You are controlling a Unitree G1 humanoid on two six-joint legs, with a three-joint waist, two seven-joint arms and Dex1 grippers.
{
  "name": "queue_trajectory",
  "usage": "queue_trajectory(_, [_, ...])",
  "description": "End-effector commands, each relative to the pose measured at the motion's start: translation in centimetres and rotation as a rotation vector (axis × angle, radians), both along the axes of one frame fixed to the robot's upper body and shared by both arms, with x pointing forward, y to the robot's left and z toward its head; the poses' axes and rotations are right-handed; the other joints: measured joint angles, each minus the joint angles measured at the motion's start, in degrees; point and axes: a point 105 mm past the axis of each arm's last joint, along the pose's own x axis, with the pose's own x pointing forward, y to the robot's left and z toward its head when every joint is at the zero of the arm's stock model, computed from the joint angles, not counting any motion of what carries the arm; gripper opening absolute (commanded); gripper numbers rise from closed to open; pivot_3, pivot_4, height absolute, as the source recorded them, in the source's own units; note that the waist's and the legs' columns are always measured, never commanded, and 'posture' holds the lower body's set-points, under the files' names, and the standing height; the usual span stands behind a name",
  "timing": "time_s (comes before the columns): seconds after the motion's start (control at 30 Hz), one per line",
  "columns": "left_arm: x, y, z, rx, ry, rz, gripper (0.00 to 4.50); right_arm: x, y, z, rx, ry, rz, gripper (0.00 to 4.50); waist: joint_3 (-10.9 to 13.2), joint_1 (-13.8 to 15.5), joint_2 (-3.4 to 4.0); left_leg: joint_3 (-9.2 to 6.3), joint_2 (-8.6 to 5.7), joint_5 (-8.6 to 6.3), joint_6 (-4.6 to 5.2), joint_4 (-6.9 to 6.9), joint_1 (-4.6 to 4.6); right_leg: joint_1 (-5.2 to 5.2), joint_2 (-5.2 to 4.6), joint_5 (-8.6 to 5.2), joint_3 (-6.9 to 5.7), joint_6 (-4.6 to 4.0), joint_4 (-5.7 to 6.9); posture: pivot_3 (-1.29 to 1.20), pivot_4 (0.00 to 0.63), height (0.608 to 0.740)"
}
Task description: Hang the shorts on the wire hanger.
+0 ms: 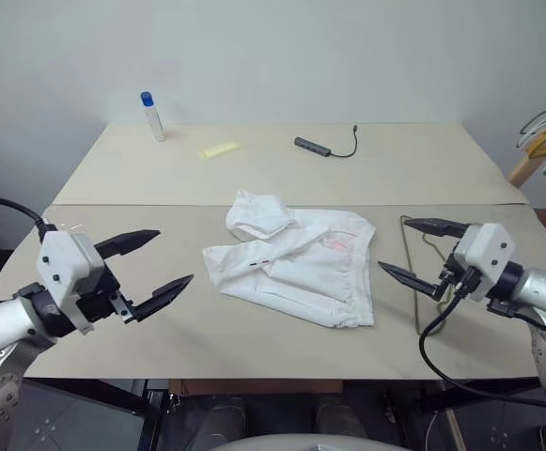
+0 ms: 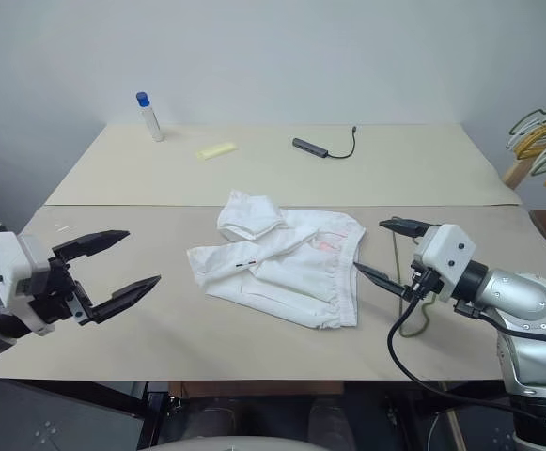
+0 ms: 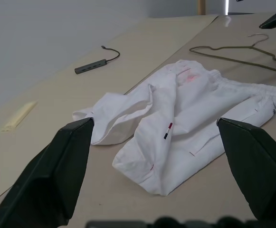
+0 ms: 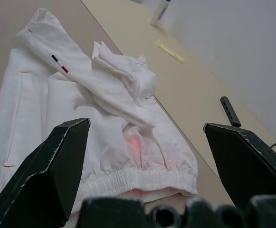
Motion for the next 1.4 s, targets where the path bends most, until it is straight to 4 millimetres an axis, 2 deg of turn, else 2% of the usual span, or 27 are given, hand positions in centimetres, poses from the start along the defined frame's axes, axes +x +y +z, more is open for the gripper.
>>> queue_trajectory(0.03, [0.1, -0.1, 0.8, 0.013, -0.046, -0.02, 4.49, -0.4, 0.0, 1.3, -0.017, -0.067, 0.017, 4.48, 0.0, 0.0, 0.0, 0.0, 0.0, 0.0, 0.0, 0.0, 0.0, 0.0, 0.0, 0.0, 0.0, 0.0, 0.0, 0.0, 0.0, 0.74])
queue_trajectory(0.33, [0.4, -0.4, 0.6, 0.012, -0.033, -0.027, 4.49, -1.2, 0.7, 0.5, -0.094, -0.067, 0.053, 4.48, 0.0, -0.04, 0.0, 0.0, 0.01, 0.0, 0.0, 0.0, 0.0, 0.0, 0.0, 0.0, 0.0, 0.0, 0.01, -0.01, 0.0, 0.74])
queue_trajectory(0.6, [0.7, -0.6, 0.2, 0.005, -0.038, -0.034, 4.49, -2.7, 2.6, -4.6, -0.497, 0.017, 0.175, 4.48, 0.01, -0.16, -0.01, 0.01, 0.01, 0.0, -0.01, 0.0, 0.0, -0.01, 0.0, -0.12, -0.01, 0.13, 0.0, -0.03, 0.0, 0.74])
queue_trajectory(0.83, [1.1, -0.8, 0.1, 0.009, -0.039, -0.046, 4.49, -3.2, 4.7, -7.7, -0.589, 0.037, 0.222, 4.48, 0.01, -0.19, -0.04, 0.01, 0.02, -0.01, -0.02, 0.0, 0.01, 0.0, 0.0, -0.19, -0.03, 0.17, 0.02, -0.03, 0.0, 0.74])
queue_trajectory(0.9, [1.1, -0.9, 0.2, 0.014, -0.04, -0.057, 4.49, -3.5, 4.6, -8.8, -0.646, 0.057, 0.256, 4.48, 0.01, -0.19, -0.05, 0.01, 0.01, -0.01, -0.02, 0.0, 0.01, -0.01, 0.0, -0.19, -0.03, 0.17, 0.02, -0.03, 0.0, 0.74])
queue_trajectory(1.03, [1.1, -0.9, 0.1, 0.023, -0.038, -0.061, 4.49, -2.7, 4.4, -9.8, -0.742, 0.025, 0.241, 4.48, 0.0, -0.24, -0.08, 0.01, 0.01, -0.01, -0.02, 0.0, 0.02, 0.0, 0.0, -0.17, -0.03, 0.13, 0.01, -0.03, 0.0, 0.74])
queue_trajectory(1.17, [1.0, -1.1, -0.2, 0.034, -0.035, -0.066, 4.49, -1.6, 4.4, -9.8, -0.789, -0.032, 0.208, 3.57, -0.05, -0.25, -0.26, 0.01, 0.03, -0.02, -0.03, 0.0, 0.21, 0.1, 0.02, -0.22, -0.04, 0.18, 0.01, -0.03, 0.0, 0.74])
queue_trajectory(1.27, [1.0, -1.2, -0.6, 0.072, -0.035, -0.064, 4.49, -1.5, 4.8, -9.1, -0.774, -0.053, 0.218, 2.52, -0.03, -0.24, -0.27, 0.01, 0.03, -0.04, -0.04, 0.0, 0.35, 0.19, 0.01, -0.31, -0.04, 0.3, -0.02, -0.03, 0.0, 0.74])
queue_trajectory(1.4, [1.3, -1.6, -1.6, 0.138, -0.031, -0.065, 4.49, -1.7, 4.5, -9.3, -0.791, -0.046, 0.222, 1.09, -0.02, -0.19, -0.27, 0.01, 0.03, -0.08, -0.03, -0.01, 0.34, 0.33, 0.02, -0.33, -0.04, 0.23, -0.01, -0.03, 0.0, 0.74])
